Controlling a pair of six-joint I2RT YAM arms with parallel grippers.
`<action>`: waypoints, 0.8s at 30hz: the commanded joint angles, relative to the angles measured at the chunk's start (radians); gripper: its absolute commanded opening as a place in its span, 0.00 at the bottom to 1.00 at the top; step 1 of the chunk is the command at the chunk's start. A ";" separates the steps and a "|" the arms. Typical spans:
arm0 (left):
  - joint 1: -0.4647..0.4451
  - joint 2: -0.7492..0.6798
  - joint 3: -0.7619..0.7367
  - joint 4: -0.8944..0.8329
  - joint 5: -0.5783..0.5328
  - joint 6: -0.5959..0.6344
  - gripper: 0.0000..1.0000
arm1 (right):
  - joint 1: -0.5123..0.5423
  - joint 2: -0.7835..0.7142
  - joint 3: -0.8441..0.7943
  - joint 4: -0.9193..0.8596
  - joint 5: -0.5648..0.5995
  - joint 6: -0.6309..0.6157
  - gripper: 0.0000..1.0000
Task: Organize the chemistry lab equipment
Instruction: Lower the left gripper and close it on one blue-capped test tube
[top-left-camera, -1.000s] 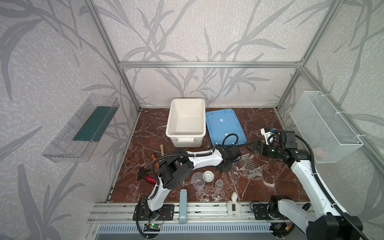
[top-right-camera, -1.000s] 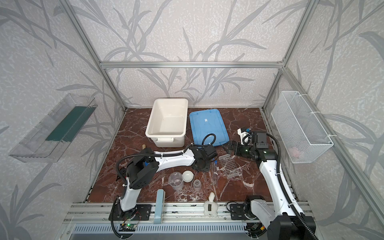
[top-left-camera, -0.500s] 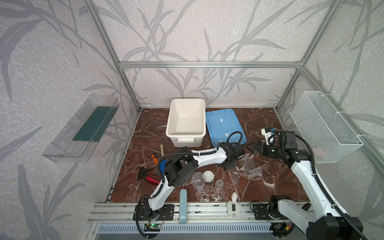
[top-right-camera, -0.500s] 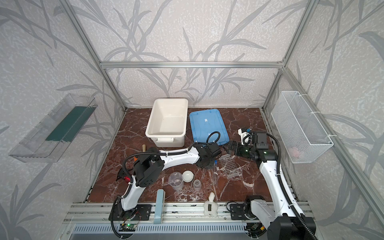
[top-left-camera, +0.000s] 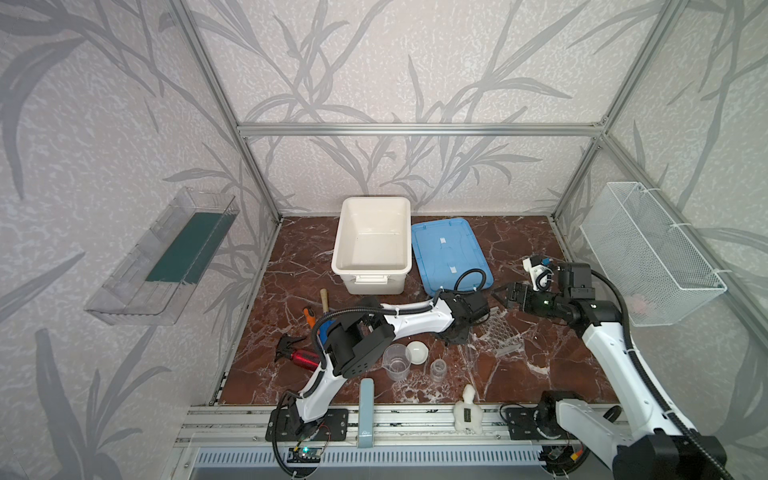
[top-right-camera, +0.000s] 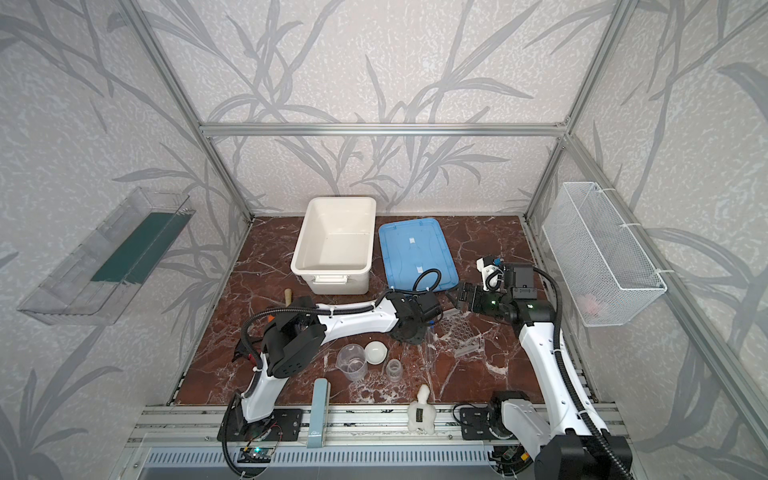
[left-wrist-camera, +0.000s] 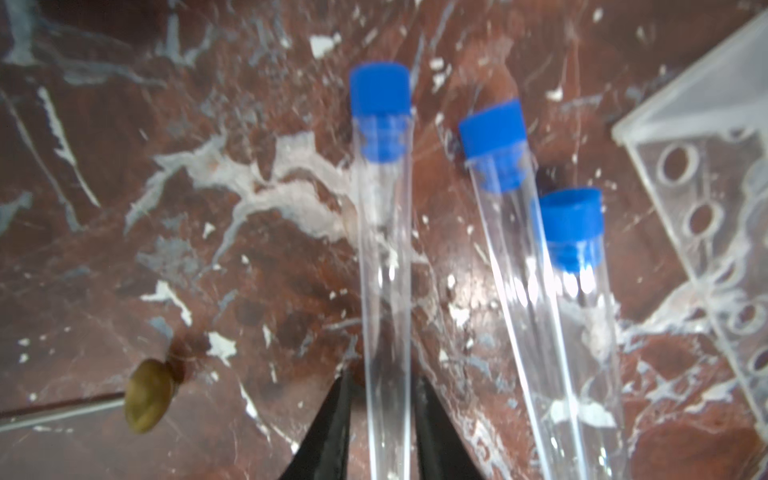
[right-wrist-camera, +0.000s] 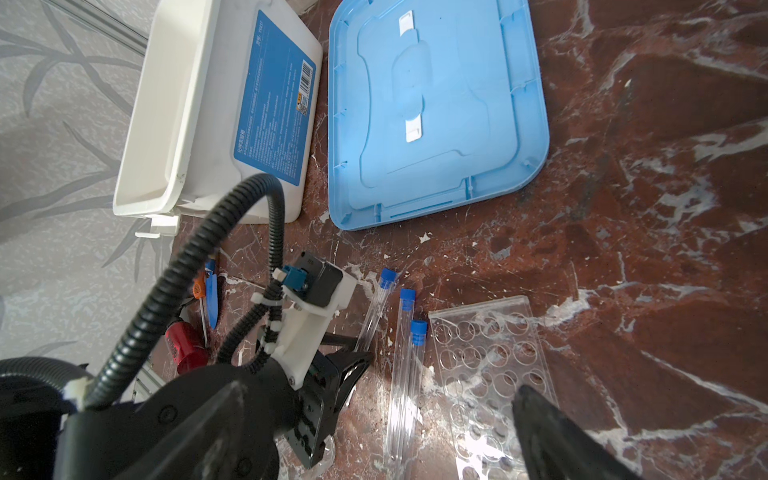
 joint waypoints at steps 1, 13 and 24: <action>-0.014 -0.026 -0.017 -0.063 0.012 -0.013 0.26 | -0.003 -0.017 -0.009 -0.011 0.006 -0.005 0.99; -0.033 -0.018 -0.018 -0.086 0.044 -0.030 0.21 | -0.003 -0.022 -0.009 -0.015 0.012 -0.006 0.99; -0.016 -0.069 -0.016 -0.005 -0.044 0.035 0.13 | -0.003 -0.026 -0.009 -0.015 0.012 -0.005 0.99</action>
